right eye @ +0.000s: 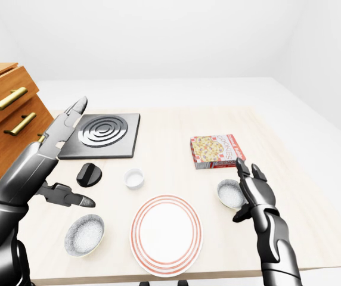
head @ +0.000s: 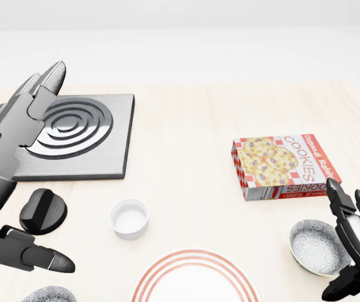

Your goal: Pick the akita bowl next to the plate and place it on the plate.

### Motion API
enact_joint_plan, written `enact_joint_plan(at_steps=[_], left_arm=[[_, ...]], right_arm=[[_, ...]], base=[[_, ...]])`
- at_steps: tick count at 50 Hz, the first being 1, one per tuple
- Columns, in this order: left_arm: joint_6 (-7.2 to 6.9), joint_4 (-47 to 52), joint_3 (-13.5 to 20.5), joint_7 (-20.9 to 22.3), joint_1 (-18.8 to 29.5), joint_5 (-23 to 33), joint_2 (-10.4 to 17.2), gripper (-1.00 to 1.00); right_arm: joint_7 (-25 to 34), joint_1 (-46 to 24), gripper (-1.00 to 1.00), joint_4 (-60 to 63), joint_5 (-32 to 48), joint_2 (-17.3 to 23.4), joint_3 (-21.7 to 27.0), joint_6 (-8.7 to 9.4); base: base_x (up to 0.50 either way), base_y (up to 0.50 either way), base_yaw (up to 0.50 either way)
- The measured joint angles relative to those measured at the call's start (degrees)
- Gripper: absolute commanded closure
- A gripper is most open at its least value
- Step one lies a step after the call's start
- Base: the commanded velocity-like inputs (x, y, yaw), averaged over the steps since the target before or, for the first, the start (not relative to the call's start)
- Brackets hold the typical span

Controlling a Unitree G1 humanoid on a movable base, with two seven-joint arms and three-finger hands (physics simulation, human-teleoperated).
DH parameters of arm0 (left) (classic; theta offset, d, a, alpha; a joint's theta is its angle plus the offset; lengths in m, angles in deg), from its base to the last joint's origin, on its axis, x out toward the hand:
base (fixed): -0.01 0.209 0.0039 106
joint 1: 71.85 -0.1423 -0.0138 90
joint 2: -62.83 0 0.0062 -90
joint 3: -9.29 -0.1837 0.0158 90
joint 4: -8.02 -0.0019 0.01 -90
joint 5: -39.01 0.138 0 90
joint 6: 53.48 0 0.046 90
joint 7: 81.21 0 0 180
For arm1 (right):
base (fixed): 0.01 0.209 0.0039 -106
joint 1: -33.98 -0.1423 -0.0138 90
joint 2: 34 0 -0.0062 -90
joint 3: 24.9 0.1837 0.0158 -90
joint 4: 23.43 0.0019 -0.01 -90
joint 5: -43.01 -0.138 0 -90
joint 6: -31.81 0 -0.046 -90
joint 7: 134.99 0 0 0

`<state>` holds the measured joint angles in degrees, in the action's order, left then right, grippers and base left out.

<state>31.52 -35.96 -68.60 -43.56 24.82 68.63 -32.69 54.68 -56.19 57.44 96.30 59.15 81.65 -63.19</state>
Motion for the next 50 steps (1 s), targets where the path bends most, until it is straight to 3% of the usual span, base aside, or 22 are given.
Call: enact_joint_plan(at_steps=[50], left_arm=[[0.00, 0.0, -0.1, -0.1, -0.1, 0.0, -0.1, -1.00]], right_arm=[[-4.9, -1.7, -1.00, -7.3, 1.3, 0.6, -2.5, 0.00]], base=[[0.00, 0.00, 0.00]])
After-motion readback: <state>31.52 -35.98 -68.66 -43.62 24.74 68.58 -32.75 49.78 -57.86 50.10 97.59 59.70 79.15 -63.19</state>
